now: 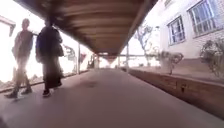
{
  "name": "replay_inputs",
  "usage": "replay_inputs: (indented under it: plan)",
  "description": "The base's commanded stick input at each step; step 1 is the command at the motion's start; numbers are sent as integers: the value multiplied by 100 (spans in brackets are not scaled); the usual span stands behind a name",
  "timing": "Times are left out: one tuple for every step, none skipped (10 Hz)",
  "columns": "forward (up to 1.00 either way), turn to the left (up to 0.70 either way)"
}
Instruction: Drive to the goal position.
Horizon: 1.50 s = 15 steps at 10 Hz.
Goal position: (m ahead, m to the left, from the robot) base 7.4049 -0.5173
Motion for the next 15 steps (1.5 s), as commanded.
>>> replay_inputs:
  plan:
    - [85,9]
    - [85,0]
    - [85,0]
    - [85,0]
    - [85,0]
    - [85,0]
    - [85,0]
    - [85,0]
    - [85,0]
    - [85,0]
    - [85,0]
    - [85,0]
    - [85,0]
    - [85,0]
    - [85,0]
